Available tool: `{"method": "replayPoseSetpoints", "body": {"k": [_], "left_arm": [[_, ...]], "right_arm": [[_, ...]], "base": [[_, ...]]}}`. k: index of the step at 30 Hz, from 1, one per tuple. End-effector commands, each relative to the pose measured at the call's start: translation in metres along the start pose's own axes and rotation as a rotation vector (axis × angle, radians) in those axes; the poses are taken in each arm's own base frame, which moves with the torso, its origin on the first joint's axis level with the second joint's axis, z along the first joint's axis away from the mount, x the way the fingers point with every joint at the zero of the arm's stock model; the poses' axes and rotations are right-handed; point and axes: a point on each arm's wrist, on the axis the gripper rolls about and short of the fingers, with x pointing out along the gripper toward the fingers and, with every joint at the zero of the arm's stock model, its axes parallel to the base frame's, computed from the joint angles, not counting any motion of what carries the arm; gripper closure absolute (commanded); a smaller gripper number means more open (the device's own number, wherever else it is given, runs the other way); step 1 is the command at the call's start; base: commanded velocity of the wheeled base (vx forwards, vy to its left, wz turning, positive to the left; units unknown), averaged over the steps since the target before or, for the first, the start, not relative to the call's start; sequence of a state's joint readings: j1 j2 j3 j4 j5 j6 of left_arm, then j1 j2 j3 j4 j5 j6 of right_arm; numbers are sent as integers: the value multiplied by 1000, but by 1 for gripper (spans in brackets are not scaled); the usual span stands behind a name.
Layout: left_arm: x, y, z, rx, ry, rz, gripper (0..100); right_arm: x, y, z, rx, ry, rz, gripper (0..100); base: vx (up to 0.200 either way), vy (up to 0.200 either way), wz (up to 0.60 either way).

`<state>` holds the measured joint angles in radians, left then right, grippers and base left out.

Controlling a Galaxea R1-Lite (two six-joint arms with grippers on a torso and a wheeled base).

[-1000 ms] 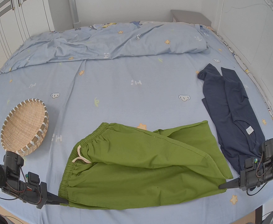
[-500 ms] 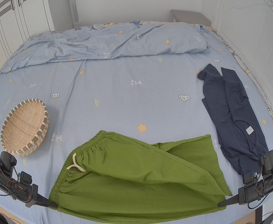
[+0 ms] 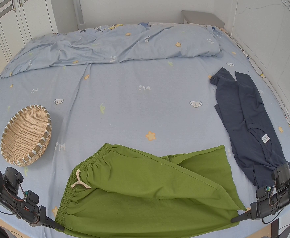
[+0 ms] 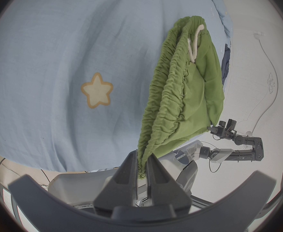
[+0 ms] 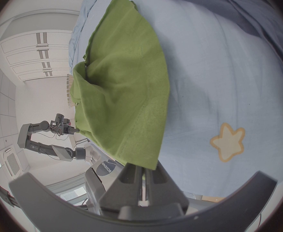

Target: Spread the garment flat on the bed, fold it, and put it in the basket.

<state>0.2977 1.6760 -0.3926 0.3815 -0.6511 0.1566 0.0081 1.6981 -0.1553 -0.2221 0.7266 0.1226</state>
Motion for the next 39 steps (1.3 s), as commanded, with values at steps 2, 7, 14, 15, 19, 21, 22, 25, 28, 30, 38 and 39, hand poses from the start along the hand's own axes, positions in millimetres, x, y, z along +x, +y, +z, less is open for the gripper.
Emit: {"method": "replayPoseSetpoints", "body": {"k": [2,7,14,15,19,21,22,25,28,30,38,39], "left_arm": [[1,0,-1,-3,8,-2,100],[0,0,-1,2,2,-1,0],[-1,-1,0,4,0,-4,0],[-1,-1,0,4,0,-4,0],[-19,-13,-3,54,-102,2,0],[-34,-25,-6,92,-152,7,0],[-53,-42,-6,141,-197,13,0],[-77,-63,8,199,-241,17,0],[-86,-81,24,250,-225,7,0],[-88,-92,43,282,-222,-1,0],[-75,-133,131,309,-202,-44,0],[-71,-138,137,311,-198,-47,0]], "right_arm": [[2,-1,0,4,15,-2,100],[2,-1,-1,3,14,-2,0],[1,0,-4,-3,13,-1,0],[1,0,-4,-3,13,-1,0],[-12,10,-8,-77,-73,9,0],[-22,18,-10,-126,-142,10,0],[-32,25,-14,-183,-220,14,0],[-46,35,-21,-257,-324,15,0],[-56,42,-29,-304,-390,18,0],[-63,47,-38,-352,-447,21,0],[-101,84,-4,-507,-623,44,0],[-103,87,3,-508,-624,45,0]], "base": [[0,0,0],[0,0,0],[0,0,0],[0,0,0],[0,0,0],[0,0,0],[0,0,0],[0,0,0],[0,0,0],[0,0,0],[0,0,0],[0,0,0]]}}
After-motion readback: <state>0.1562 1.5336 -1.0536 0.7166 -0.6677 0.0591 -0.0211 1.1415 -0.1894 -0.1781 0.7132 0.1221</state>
